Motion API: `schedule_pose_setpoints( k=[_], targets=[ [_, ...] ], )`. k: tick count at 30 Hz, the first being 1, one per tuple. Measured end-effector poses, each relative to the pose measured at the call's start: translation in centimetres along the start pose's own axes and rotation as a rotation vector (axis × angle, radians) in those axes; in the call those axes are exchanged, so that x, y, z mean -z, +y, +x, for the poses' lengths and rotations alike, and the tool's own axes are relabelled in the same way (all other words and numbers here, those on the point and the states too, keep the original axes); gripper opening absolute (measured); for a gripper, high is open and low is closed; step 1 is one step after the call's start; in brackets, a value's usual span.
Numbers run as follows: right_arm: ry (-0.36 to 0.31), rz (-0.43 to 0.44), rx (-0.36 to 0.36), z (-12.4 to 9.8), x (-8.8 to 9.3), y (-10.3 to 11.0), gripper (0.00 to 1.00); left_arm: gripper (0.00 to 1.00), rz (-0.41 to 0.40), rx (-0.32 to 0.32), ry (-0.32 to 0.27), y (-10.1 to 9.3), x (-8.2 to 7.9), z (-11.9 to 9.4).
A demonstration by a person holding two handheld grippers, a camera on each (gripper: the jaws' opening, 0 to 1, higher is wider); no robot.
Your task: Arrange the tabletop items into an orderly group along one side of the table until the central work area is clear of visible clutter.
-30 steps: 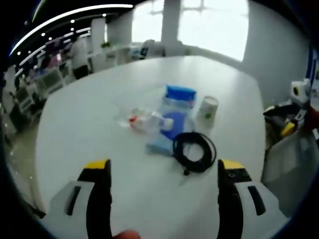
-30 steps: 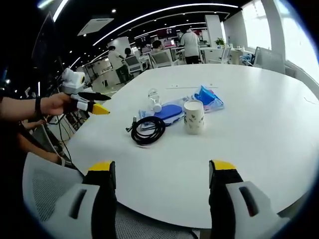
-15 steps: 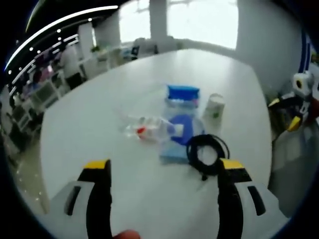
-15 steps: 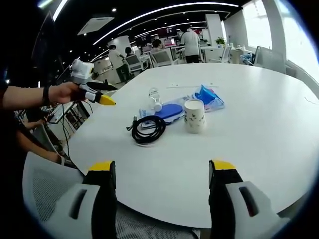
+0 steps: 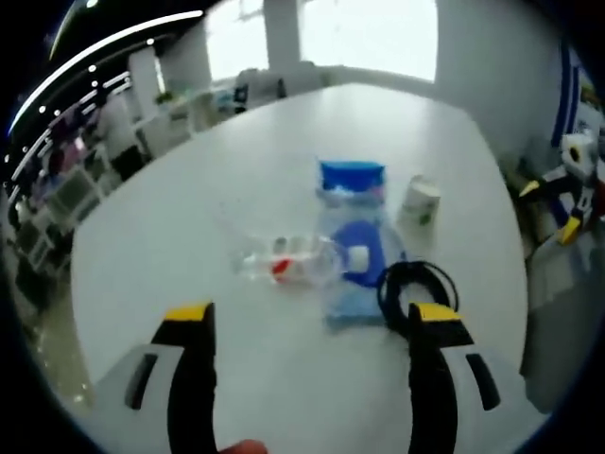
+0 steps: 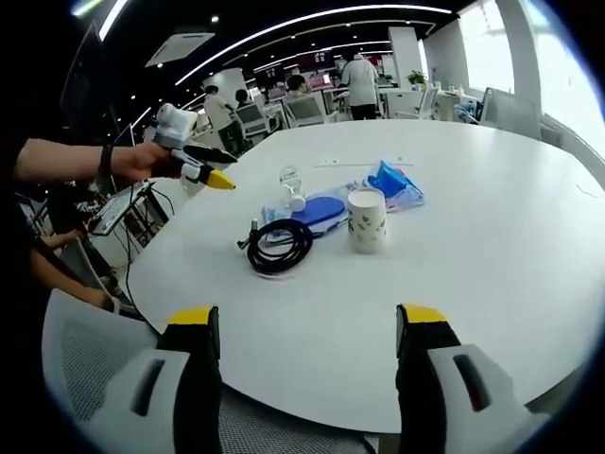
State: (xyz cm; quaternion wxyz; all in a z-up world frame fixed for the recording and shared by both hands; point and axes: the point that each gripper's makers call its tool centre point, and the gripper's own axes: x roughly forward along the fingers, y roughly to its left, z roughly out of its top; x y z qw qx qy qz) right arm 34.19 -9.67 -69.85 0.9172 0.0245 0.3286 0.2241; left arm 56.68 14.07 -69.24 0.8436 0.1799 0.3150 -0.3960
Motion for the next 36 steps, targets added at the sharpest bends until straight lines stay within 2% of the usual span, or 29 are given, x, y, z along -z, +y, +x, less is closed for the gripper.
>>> schedule_pose_setpoints(
  k=[7, 13, 15, 18, 21, 27, 28, 29, 30, 33, 36],
  targets=[
    [0.003, -0.009, -0.003, 0.0, 0.0, 0.2, 0.76, 0.78, 0.223, 0.016, 0.08, 1.4, -1.4, 1.4],
    [0.003, -0.003, 0.0, 0.0, 0.0, 0.1, 0.76, 0.79, 0.292, 0.042, 0.104, 1.6, -2.5, 2.9],
    [0.004, -0.005, -0.001, 0.0, 0.0, 0.2, 0.76, 0.79, 0.356, 0.059, 0.134, 1.6, -2.4, 3.6],
    [0.005, -0.005, -0.001, 0.0, 0.0, 0.2, 0.76, 0.79, 0.499, 0.09, 0.175, 1.3, -2.4, 4.7],
    [0.009, -0.005, -0.004, 0.0, 0.1, 0.3, 0.76, 0.79, 0.587, 0.123, 0.21, 0.8, -2.3, 5.7],
    [0.018, -0.008, -0.007, 0.1, 0.3, 0.5, 0.76, 0.79, 0.665, 0.162, 0.24, 0.2, -2.4, 7.7],
    [0.018, -0.006, -0.007, 0.1, 0.3, 0.4, 0.76, 0.79, 0.693, 0.169, 0.254, 0.2, -2.2, 7.9],
    [0.02, -0.005, -0.006, 0.2, 0.3, 0.4, 0.76, 0.78, 0.776, 0.177, 0.288, 0.4, -1.8, 8.2],
    [0.022, -0.005, -0.007, 0.2, 0.4, 0.5, 0.76, 0.78, 0.818, 0.179, 0.308, 0.6, -1.5, 8.3],
    [0.031, -0.007, -0.011, 0.3, 0.6, 0.6, 0.76, 0.77, 0.913, 0.218, 0.352, 0.4, -0.5, 8.9],
    [0.035, -0.009, -0.013, 0.3, 0.7, 0.7, 0.76, 0.76, 0.963, 0.237, 0.364, 0.3, -0.1, 9.5]
  ],
)
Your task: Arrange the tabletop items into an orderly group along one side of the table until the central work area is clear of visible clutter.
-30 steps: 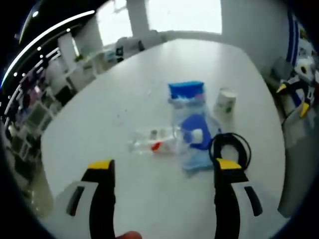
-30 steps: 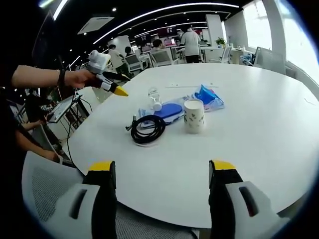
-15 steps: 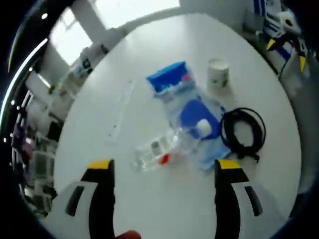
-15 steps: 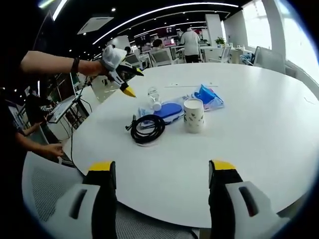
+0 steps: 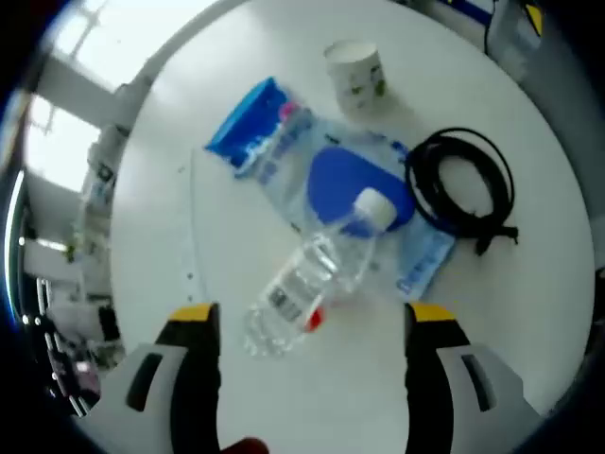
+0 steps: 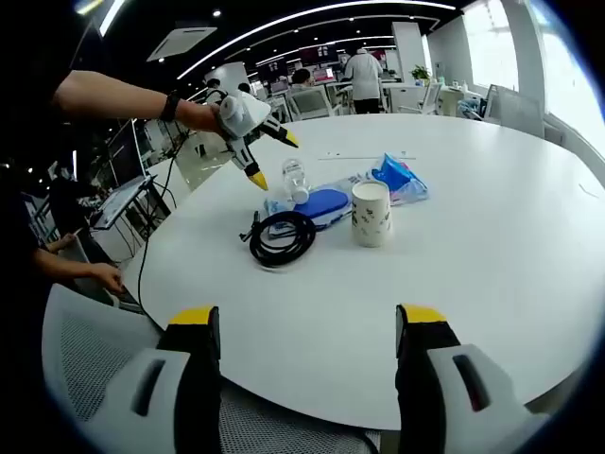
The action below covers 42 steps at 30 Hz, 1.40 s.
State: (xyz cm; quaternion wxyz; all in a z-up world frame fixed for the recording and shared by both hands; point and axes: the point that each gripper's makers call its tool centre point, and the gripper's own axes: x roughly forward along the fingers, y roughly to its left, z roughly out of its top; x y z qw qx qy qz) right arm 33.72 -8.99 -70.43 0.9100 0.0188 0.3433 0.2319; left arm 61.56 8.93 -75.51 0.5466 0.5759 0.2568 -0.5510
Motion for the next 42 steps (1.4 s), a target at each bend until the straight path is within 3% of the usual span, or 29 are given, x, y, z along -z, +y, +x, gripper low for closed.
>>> schedule_pose_setpoints(
  k=[3, 9, 14, 22, 35, 42],
  targets=[
    [-0.001, 0.001, 0.005, 0.0, 0.0, -0.1, 0.76, 0.74, 0.073, -0.001, 0.007, 0.2, 0.1, 0.8],
    [-0.001, 0.009, 0.011, 0.0, 0.1, -0.2, 0.76, 0.72, 0.121, 0.059, 0.032, -0.8, 0.8, 2.3],
    [0.005, 0.006, 0.01, 0.1, 0.3, -0.1, 0.76, 0.69, 0.185, 0.075, 0.027, -0.8, 0.4, 3.1],
    [0.008, 0.01, 0.013, 0.1, 0.3, -0.1, 0.76, 0.66, 0.374, 0.126, 0.051, -0.8, 0.3, 4.4],
    [0.005, 0.024, 0.021, 0.0, 0.3, -0.3, 0.75, 0.49, 0.431, 0.198, 0.057, -0.9, 0.4, 4.9],
    [0.009, 0.024, 0.019, 0.0, 0.3, -0.2, 0.75, 0.41, 0.414, 0.228, 0.081, -1.3, 0.6, 4.9]
  ],
)
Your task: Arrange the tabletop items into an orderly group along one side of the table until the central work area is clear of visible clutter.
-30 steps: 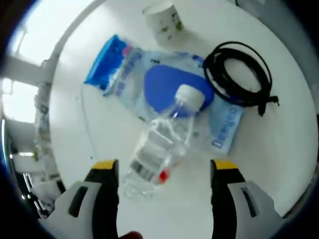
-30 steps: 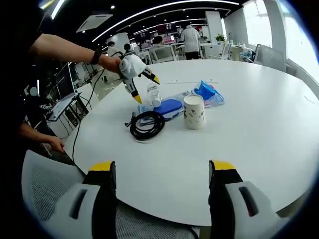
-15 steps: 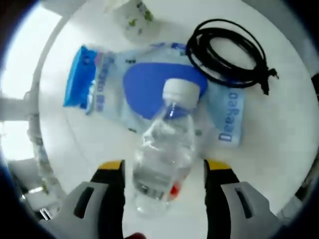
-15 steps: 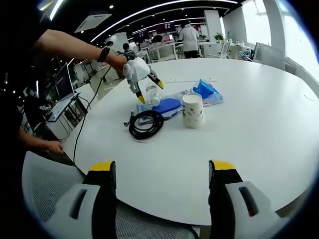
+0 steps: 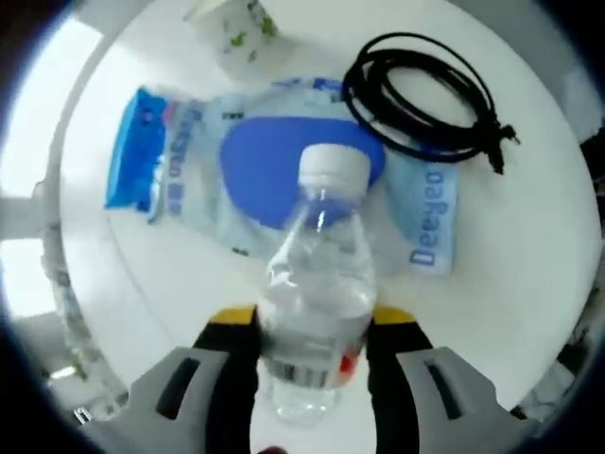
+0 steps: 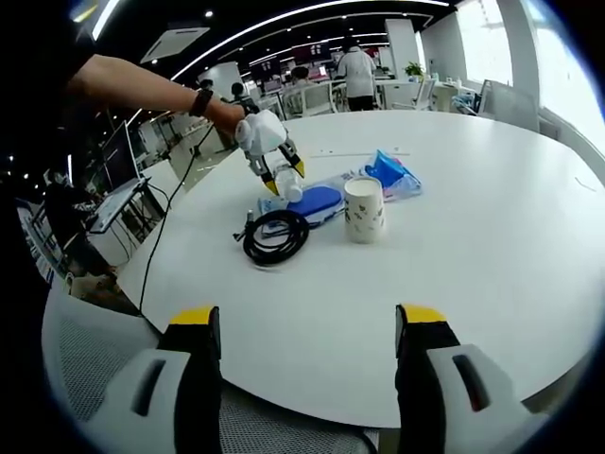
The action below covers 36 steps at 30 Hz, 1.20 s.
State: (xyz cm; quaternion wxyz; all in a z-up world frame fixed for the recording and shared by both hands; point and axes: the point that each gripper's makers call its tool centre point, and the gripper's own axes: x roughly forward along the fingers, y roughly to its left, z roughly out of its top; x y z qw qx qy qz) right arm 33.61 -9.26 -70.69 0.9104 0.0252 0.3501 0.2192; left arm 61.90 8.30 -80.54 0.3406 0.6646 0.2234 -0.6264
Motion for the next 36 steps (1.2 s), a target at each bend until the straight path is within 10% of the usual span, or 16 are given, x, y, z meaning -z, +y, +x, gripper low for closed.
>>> schedule_pose_setpoints(
  k=[10, 36],
  targets=[
    [-0.005, 0.006, 0.006, -0.1, -0.1, -0.2, 0.75, 0.39, -0.146, 0.015, -0.031, -0.2, 0.0, -0.1],
    [-0.01, 0.004, 0.009, 0.0, -0.3, -0.4, 0.75, 0.37, -0.217, -0.024, -0.02, -0.5, 1.2, -1.1]
  ],
)
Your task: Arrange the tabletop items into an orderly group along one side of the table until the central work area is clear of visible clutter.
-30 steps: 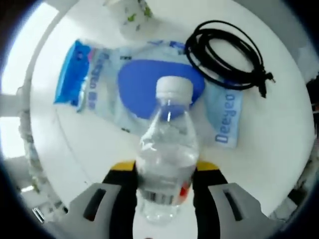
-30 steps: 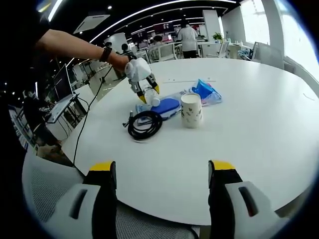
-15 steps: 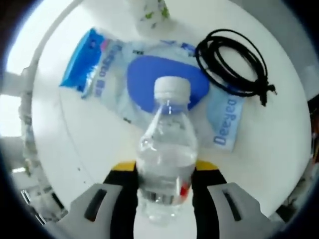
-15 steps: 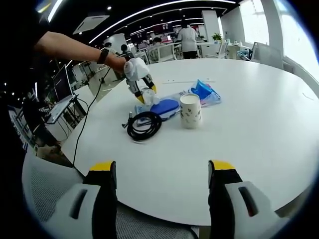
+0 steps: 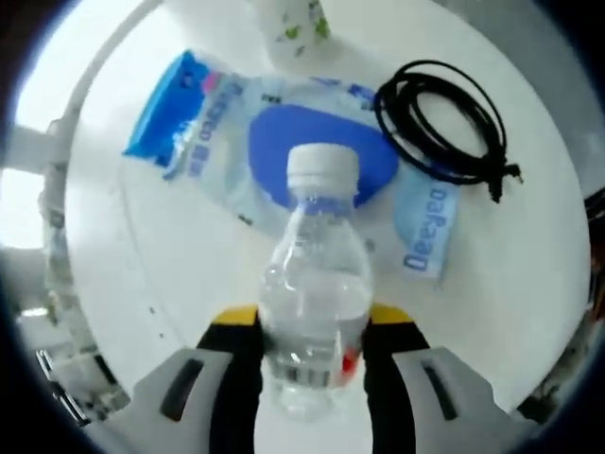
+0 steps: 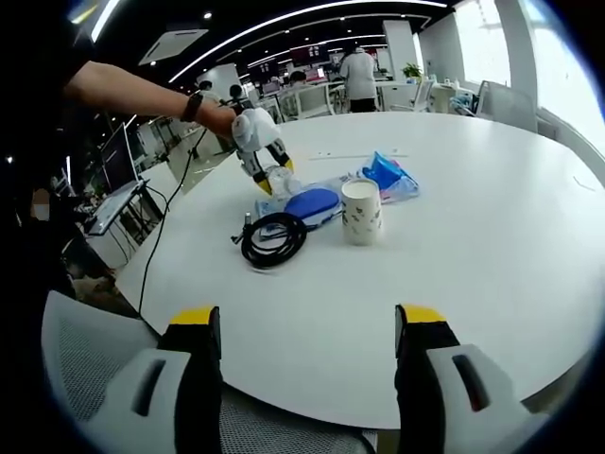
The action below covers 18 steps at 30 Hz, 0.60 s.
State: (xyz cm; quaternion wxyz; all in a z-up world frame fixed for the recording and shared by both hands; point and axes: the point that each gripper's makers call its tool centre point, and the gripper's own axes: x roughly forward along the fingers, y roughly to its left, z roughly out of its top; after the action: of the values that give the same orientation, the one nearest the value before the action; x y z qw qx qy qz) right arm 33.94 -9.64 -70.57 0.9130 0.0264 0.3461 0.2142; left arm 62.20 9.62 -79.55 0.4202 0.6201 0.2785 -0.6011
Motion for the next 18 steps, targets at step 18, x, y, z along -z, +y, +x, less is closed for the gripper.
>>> schedule_pose_setpoints(
  k=[18],
  targets=[
    [0.006, -0.011, -0.008, 0.1, 0.0, 0.1, 0.75, 0.37, -0.095, -0.061, -0.038, 1.1, 0.9, -2.2]
  ],
)
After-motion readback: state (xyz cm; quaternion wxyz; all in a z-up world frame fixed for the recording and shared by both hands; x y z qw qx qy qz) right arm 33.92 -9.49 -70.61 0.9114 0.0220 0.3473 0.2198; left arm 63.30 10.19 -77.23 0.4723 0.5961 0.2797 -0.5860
